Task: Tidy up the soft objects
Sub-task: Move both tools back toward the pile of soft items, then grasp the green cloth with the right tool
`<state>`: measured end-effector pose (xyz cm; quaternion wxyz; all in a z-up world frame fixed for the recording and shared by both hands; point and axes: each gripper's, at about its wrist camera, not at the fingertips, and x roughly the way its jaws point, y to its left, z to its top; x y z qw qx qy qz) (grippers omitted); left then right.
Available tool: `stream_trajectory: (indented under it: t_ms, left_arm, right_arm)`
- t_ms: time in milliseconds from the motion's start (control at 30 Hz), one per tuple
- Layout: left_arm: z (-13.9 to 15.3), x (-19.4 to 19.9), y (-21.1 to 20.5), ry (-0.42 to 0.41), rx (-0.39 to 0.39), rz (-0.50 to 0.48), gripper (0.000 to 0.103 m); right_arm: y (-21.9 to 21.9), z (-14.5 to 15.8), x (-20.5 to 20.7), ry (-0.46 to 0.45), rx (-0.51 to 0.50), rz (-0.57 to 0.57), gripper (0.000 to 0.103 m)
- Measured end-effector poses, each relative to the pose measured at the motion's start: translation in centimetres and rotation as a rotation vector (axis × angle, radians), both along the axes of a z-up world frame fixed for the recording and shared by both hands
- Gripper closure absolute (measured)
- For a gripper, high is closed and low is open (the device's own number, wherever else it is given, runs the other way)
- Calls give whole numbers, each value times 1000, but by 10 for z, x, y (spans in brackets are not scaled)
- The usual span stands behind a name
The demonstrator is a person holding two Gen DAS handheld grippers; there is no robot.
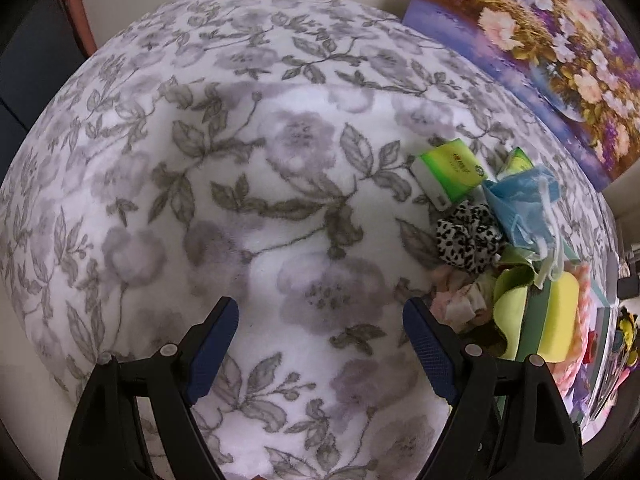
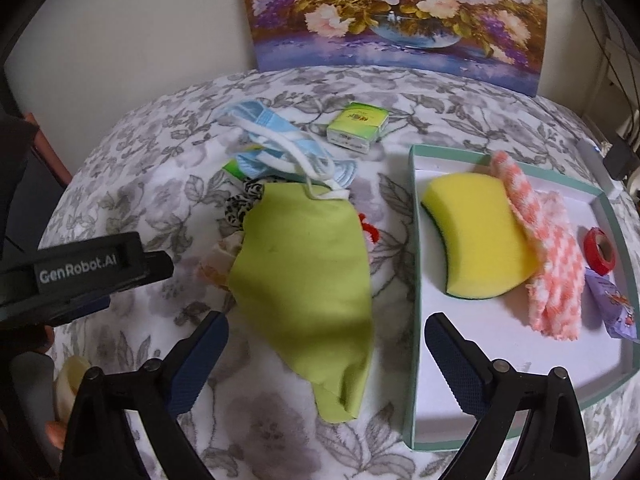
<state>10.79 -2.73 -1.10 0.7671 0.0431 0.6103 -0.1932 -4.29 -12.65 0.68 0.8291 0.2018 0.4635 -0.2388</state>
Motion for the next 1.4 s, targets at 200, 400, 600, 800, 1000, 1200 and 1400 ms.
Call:
stream_trajectory:
  t_ms: [200,400,600,800,1000,1200,1400]
  left_arm:
    - [-3,4,4,23,5,25,18]
    - [-5,2,-1,31,21,6,18]
    - [-8,4,-3,43,39,-2,18]
    - [-14,7,-9,58,56,-10,18]
    - [-15,7,-10,61,61,-19,18]
    - [-18,11,-12,84,46,-15,18]
    - [-14,12,-15,93,-6,-8,18]
  right_arm:
    - [1,-9,4,9,24,4,5]
    - [6,-16,8,21,44,37,12]
    - [3,-32,10,57,88,33,19]
    - [5,-37,12,74,68,41,21]
    - [4,-38,11,89,51,39,36]
    - [-6,-30,5,76,44,14,59]
    - [-18,-22,-3,47,55,-23,82]
